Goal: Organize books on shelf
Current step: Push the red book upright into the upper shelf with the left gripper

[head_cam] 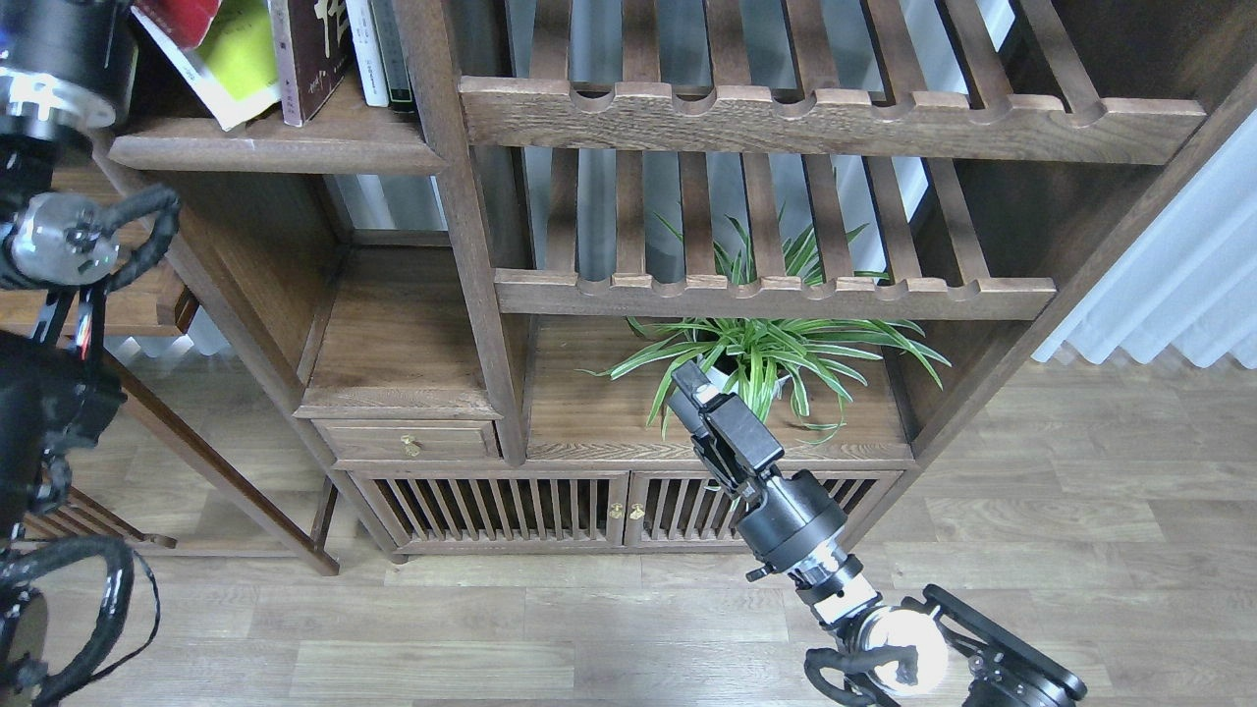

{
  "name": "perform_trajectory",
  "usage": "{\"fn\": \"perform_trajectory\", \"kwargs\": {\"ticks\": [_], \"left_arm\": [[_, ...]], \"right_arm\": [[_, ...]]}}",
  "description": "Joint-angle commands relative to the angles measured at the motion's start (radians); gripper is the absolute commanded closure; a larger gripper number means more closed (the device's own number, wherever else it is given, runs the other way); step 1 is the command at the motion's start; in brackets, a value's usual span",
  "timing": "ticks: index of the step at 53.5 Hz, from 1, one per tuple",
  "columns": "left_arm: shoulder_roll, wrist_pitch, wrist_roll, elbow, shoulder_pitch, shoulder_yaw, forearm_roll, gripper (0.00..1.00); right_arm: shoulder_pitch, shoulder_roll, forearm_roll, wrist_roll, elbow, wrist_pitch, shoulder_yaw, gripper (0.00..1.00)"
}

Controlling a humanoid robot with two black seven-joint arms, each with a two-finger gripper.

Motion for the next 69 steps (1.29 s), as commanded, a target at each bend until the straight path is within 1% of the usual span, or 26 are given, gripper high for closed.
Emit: {"fn": "perform_trajectory", "kwargs": {"ticks": [1,10,15,19,25,28,35,37,45,61,69], "left_arm": [[0.001,0.000,-0.005,0.039,-0.018,0.021,0.000,1.00],[0.017,-0.001,-0.008,0.074,-0.018,0.031,0.000,0.99],[0.023,-0.001,-0.022,0.100,-0.028,0.050,0.000,0.98],[0.027,-0.001,-0.022,0.105,-0.031,0.056,0.000,0.96],[0.041,-0.001,-0.021,0.111,-0.030,0.070,0.000,0.91],[0.053,-0.001,-0.013,0.113,-0.022,0.079,-0.001,0.84],[0.058,0.003,-0.011,0.114,-0.022,0.096,-0.001,0.78],[0.058,0.008,-0.013,0.120,-0.022,0.099,-0.001,0.75],[0.058,0.008,-0.014,0.123,-0.025,0.097,-0.003,0.69],[0.052,0.008,-0.022,0.110,-0.036,0.100,-0.005,0.70],[0.053,0.008,-0.022,0.105,-0.077,0.097,-0.006,0.69]], "right_arm": [[0.000,0.001,-0.001,0.000,0.000,0.000,-0.003,0.19],[0.006,-0.003,-0.001,0.000,-0.003,0.000,0.002,0.19],[0.004,-0.003,-0.001,0.000,-0.006,0.000,0.002,0.19],[0.001,-0.003,-0.001,0.000,-0.008,0.000,0.002,0.19],[0.003,-0.001,-0.001,0.000,-0.014,0.000,0.000,0.19],[0.003,0.001,-0.001,0.000,-0.014,0.000,0.000,0.19],[0.006,0.001,0.000,0.000,-0.015,0.000,0.002,0.19],[0.006,-0.001,0.000,0.000,-0.017,0.000,0.003,0.18],[0.006,-0.001,0.002,0.000,-0.034,0.000,0.002,0.18],[0.010,-0.001,0.002,0.000,-0.041,0.000,0.005,0.18],[0.009,-0.001,0.002,0.000,-0.048,0.000,0.002,0.18]]}}
